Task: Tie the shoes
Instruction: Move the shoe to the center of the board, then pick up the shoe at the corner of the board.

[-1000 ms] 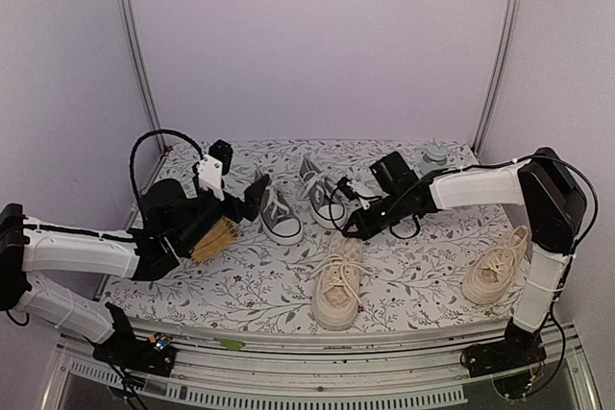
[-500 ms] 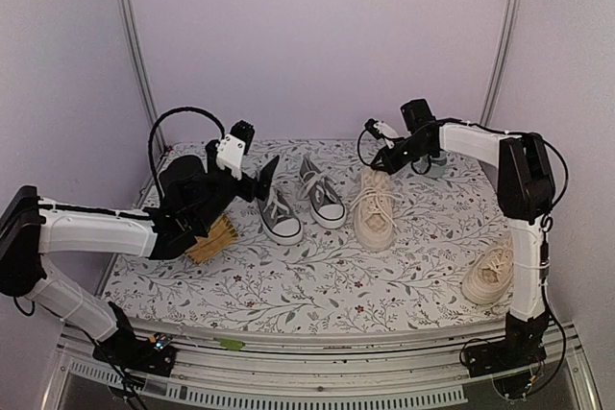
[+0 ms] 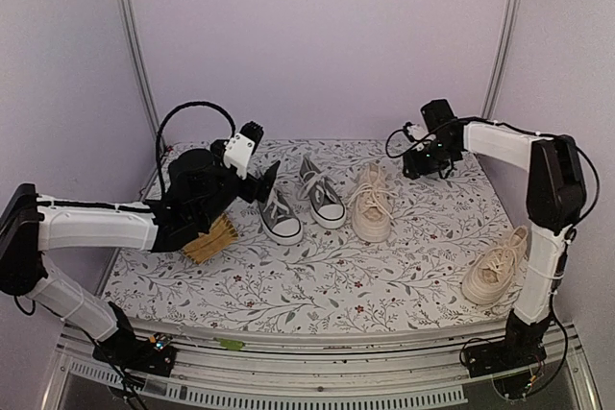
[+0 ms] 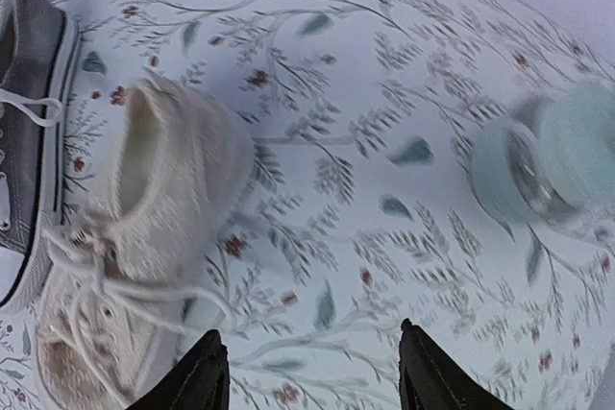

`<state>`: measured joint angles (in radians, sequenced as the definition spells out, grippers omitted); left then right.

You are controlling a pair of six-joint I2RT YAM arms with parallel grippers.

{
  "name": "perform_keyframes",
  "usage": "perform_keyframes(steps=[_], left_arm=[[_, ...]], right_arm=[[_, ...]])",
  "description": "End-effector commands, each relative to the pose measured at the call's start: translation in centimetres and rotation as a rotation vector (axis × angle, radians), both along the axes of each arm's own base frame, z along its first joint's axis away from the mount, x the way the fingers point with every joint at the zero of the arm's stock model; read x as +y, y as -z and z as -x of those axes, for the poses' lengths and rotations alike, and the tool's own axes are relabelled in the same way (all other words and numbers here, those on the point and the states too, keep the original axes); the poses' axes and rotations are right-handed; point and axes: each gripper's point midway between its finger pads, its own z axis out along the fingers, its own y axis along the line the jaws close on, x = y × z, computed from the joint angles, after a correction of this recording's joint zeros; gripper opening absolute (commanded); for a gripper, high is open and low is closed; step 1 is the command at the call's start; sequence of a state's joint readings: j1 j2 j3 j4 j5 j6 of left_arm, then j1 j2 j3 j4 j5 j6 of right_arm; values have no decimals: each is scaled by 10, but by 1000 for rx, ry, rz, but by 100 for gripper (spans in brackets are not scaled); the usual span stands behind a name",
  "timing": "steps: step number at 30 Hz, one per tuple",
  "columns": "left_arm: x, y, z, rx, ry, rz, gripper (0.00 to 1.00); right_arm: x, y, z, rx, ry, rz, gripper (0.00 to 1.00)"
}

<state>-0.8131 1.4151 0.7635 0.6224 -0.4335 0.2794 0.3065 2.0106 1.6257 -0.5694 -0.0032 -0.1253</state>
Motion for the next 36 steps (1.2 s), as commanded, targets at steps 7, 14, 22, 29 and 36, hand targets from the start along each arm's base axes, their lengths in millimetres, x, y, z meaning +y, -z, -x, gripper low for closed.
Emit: perform_keyframes(steps=[7,14,22,29,36], left_arm=[[17,36,-3,218,-84,-37,96],[6,37,1,241,-24,-16,96],[6,38,2,244,-29,-26,96],[-2,42,5,260,-5,-36,96],[-16,40,16,251,30,-82,96]], right_arm=[[-253,-28,175,-51,1055,-180,80],[-301,-4,203,-20,1258,-202,88],[-266,46,200,91,1175,-350,86],[-236,69,188,182,1062,-305,18],[-132,20,173,128,815,-384,1]])
